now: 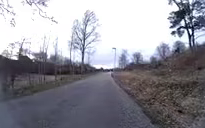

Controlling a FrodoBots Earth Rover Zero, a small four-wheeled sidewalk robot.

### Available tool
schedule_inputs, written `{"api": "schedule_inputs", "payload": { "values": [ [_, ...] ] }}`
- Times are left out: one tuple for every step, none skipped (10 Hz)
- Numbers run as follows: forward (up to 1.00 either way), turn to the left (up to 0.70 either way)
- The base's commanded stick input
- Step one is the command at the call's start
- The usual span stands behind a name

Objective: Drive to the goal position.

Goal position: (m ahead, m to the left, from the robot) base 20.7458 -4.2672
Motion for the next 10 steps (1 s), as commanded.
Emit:
{"api": "schedule_inputs", "payload": {
  "values": [
    [0.50, 0.00],
    [0.50, 0.00],
    [0.50, 0.00],
    [0.50, 0.00],
    [0.50, 0.00],
    [0.50, 0.00],
    [0.50, 0.00],
    [0.50, 0.00],
    [0.50, 0.00],
    [0.50, 0.00]
  ]
}}
